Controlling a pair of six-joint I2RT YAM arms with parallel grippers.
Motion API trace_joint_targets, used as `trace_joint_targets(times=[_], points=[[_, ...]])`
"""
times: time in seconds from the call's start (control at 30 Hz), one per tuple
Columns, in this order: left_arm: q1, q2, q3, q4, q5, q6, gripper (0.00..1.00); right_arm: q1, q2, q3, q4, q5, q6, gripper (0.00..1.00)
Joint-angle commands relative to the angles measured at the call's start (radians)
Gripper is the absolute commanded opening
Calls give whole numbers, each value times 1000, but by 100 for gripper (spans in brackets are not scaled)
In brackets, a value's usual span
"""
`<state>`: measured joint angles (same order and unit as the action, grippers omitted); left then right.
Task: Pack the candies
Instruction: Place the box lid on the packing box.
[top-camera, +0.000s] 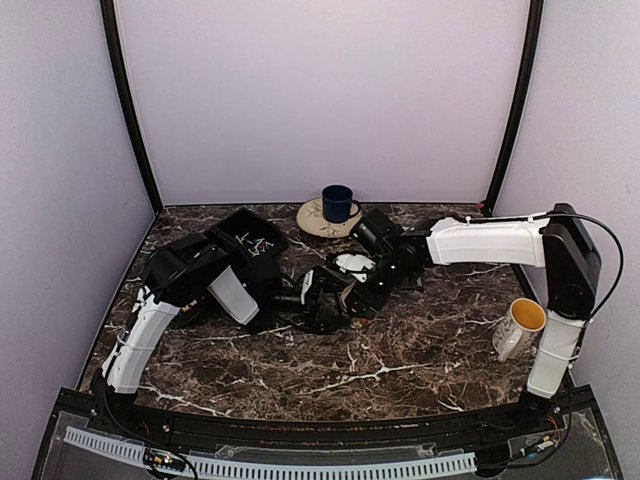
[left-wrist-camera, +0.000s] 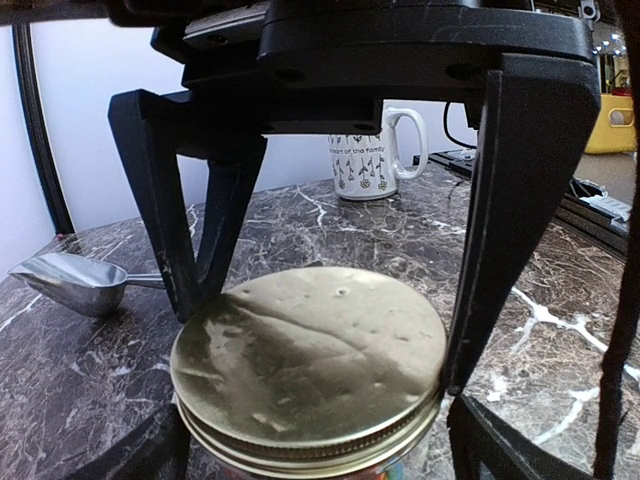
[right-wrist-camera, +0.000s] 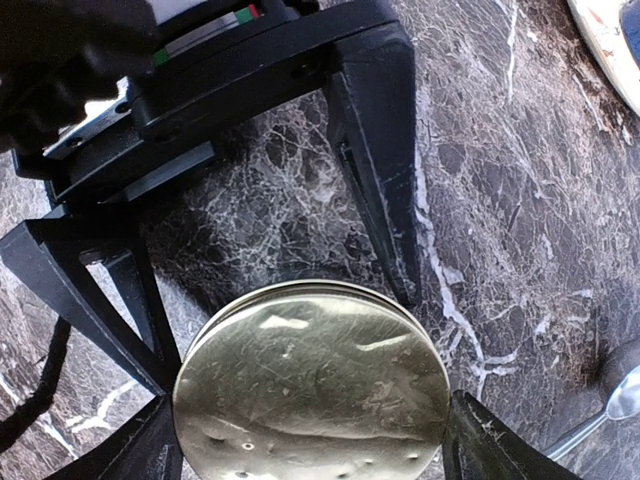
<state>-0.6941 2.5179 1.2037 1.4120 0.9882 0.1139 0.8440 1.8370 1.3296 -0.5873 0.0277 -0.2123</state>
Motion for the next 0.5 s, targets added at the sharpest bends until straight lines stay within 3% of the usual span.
trace_joint_targets(times=[0.0, 0.47], points=[[15, 156, -52, -212, 14, 7, 92, 6, 15, 15, -5, 32, 68, 84], [-2, 152, -38, -262, 5, 47, 90, 7, -33, -75, 83, 56, 221, 83]])
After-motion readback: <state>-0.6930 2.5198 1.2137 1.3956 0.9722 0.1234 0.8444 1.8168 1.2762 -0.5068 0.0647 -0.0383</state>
